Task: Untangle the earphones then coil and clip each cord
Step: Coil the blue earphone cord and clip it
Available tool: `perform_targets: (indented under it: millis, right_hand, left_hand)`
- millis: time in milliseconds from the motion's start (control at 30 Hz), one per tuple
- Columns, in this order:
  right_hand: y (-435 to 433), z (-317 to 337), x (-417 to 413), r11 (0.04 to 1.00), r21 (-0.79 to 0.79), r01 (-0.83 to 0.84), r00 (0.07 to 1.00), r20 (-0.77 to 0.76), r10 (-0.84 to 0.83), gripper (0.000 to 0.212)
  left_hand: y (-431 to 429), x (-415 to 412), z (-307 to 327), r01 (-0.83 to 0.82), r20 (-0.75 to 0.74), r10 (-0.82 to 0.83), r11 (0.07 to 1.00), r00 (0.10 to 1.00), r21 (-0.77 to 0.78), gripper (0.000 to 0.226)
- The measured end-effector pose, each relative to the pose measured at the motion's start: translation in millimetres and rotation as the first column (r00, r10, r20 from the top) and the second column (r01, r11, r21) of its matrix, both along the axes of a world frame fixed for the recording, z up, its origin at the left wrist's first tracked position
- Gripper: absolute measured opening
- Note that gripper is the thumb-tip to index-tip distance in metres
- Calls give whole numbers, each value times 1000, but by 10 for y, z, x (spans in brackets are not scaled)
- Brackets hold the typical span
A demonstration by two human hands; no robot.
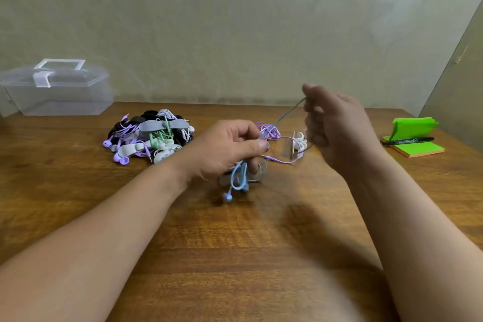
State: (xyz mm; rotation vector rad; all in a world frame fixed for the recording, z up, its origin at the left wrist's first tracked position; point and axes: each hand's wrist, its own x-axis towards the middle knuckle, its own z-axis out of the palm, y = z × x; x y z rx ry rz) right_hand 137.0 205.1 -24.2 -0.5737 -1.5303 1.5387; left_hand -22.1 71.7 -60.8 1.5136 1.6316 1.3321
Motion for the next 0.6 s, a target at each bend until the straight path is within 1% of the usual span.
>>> perform_targets:
  millis: [33, 67, 100, 133, 167, 200, 233, 267, 300, 333, 400, 433, 467, 500, 533, 567, 600]
  right_hand:
    - [47, -20, 15, 999, -43, 10, 1000, 16, -9, 36]
    - [79, -41, 18, 999, -34, 25, 995, 102, -21, 33]
    - [79, -60, 15, 999, 35, 27, 971, 237, -34, 29]
    - [70, -86, 11, 988, 154, 12, 924, 376, -70, 24]
    - [40, -103, 6, 955, 297, -9, 870, 473, -139, 23]
    - [6, -113, -6, 906, 421, -30, 835, 509, -209, 26]
    - [-38, -113, -11, 863, 503, -53, 834, 498, -239, 30]
    - [-91, -105, -16, 843, 531, -88, 854, 475, -211, 33]
    - [-144, -98, -27, 840, 523, -143, 873, 467, -142, 35]
    - [-184, -107, -48, 836, 507, -211, 869, 489, -77, 38]
    - [-228, -183, -99, 790, 508, -343, 801, 598, -37, 42]
    - [-232, -222, -123, 774, 514, -370, 783, 621, -38, 44]
    - [-220, -237, -144, 787, 510, -347, 802, 597, -33, 44]
    - [-195, -222, -152, 830, 487, -274, 855, 519, -22, 43]
    - [-170, -192, -141, 882, 441, -164, 913, 406, -34, 43]
    - [-132, -147, -122, 935, 353, -40, 959, 276, -63, 42]
    - [-78, -104, -91, 973, 228, 45, 985, 150, -81, 41]
  left_hand:
    - [-25, -41, 16, 13, 14, -13, 1000, 1000, -7, 17]
    - [-41, -71, 34, 10, 27, -10, 1000, 1000, -2, 20]
    - [-55, -99, 46, -4, 40, 3, 1000, 999, 6, 22]
    - [-63, -107, 61, -23, 32, 22, 1000, 999, 10, 24]
    - [-67, -107, 78, -40, 3, 40, 999, 999, 8, 28]
    - [-71, -96, 95, -54, -43, 54, 999, 998, -5, 30]
    - [-73, -78, 103, -66, -95, 63, 997, 993, -27, 31]
    - [-70, -58, 102, -79, -139, 71, 996, 988, -50, 31]
    - [-65, -45, 96, -97, -175, 85, 993, 981, -62, 30]
    - [-58, -38, 86, -120, -207, 105, 991, 973, -60, 28]
    - [-36, -63, 51, -169, -262, 152, 985, 953, -45, 20]
    - [-32, -77, 42, -179, -267, 160, 983, 950, -50, 15]
    - [-32, -89, 37, -171, -247, 152, 984, 957, -57, 13]
    - [-36, -106, 37, -147, -206, 131, 987, 970, -61, 14]
    - [-42, -118, 38, -117, -147, 107, 991, 983, -64, 15]
    - [-50, -135, 42, -89, -89, 83, 994, 993, -64, 15]
    - [-57, -151, 40, -65, -43, 63, 996, 997, -60, 14]
